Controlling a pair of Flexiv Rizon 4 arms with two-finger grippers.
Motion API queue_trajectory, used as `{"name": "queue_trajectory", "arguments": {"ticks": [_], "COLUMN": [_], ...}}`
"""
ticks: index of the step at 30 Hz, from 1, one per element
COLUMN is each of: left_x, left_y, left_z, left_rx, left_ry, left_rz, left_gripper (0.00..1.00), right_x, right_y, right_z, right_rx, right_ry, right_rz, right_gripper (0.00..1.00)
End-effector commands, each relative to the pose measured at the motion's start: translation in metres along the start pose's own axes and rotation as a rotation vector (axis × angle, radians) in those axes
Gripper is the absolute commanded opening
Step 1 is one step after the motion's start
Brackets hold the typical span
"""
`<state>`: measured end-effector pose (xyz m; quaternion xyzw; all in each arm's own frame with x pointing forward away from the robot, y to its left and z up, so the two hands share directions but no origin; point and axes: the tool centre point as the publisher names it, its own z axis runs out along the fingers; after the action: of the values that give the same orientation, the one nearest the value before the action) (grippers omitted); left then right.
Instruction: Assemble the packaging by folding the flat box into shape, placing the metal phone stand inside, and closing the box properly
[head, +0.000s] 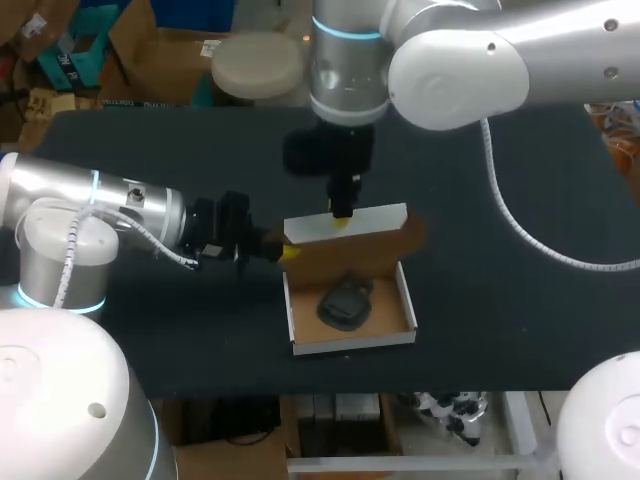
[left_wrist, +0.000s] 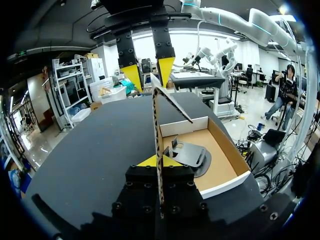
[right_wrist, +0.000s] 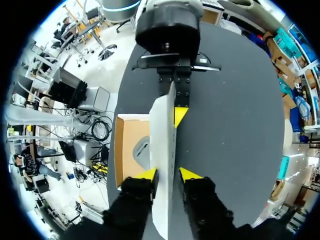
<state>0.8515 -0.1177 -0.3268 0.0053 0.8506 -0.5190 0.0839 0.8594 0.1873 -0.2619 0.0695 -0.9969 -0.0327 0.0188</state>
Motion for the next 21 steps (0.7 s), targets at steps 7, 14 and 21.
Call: {"name": "queue_trajectory", "arguments": {"ticks": [7, 14, 21], "left_x": [0.001, 0.001, 0.001], "left_y": [0.000, 0.000, 0.000], "left_z": [0.001, 0.001, 0.001], "left_rx": [0.000, 0.000, 0.000], "left_ry": [0.004, 0.004, 0.004], "left_rz": [0.000, 0.000, 0.000], "left_gripper": [0.00, 0.00, 0.00], "right_x": [-0.011, -0.019, -0.020], "right_y": [-0.020, -0.031, -0.034], "right_z": [-0.041, -0.062, -0.067], "right_rx": [-0.107, -0.154, -0.146], "right_ry": [-0.012, 0.001, -0.020], "right_rz": [0.140, 0.240, 0.265], "right_gripper": [1.00, 1.00, 1.00]}}
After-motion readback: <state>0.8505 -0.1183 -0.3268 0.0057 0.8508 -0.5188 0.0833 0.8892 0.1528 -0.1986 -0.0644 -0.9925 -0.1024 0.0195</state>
